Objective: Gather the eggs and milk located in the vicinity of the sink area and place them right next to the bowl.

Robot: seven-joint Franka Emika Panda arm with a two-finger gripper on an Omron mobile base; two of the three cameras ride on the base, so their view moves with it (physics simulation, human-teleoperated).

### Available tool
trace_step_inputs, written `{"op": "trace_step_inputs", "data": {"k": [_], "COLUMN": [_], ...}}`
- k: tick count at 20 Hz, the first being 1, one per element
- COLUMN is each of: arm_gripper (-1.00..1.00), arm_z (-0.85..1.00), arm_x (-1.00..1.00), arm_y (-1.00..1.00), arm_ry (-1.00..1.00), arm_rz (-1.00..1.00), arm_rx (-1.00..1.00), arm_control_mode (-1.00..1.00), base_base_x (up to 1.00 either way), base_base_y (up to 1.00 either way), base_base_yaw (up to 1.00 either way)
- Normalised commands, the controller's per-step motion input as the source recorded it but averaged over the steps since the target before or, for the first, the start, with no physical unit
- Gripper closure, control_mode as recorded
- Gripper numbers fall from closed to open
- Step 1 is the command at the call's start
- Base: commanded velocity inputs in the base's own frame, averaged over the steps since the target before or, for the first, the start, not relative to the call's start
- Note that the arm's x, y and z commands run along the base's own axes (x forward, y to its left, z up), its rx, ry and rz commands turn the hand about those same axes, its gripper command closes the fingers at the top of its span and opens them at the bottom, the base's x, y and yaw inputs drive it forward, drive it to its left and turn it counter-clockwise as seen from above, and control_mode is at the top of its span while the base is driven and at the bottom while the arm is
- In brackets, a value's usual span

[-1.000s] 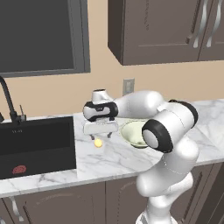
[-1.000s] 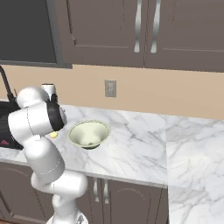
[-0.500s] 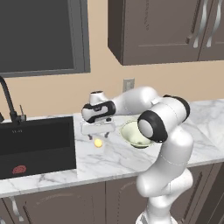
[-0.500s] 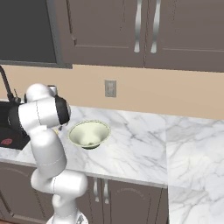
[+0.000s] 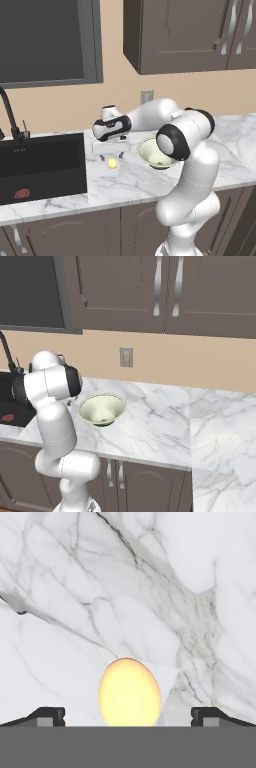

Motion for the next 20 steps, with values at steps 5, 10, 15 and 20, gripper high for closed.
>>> {"op": "trace_step_inputs", "data": {"k": [5, 10, 15, 20], "arm_gripper": [-1.00, -1.00, -1.00, 1.00], "arm_z": [-0.28, -0.27, -0.04, 0.00], "arm_x": [-0.03, 0.00, 0.00, 0.00], "arm_y": [0.00, 0.00, 0.00, 0.00], "arm_ry": [0.00, 0.00, 0.00, 0.00], "arm_rz": [0.00, 0.00, 0.00, 0.00], "arm_rx": [0.00, 0.00, 0.00, 0.00], "arm_control_mode": [-1.00, -1.00, -1.00, -1.00], "base_base_x": [0.00, 0.00, 0.00, 0.00], "base_base_y": [0.00, 0.00, 0.00, 0.00], "base_base_yaw": [0.00, 0.00, 0.00, 0.00]}}
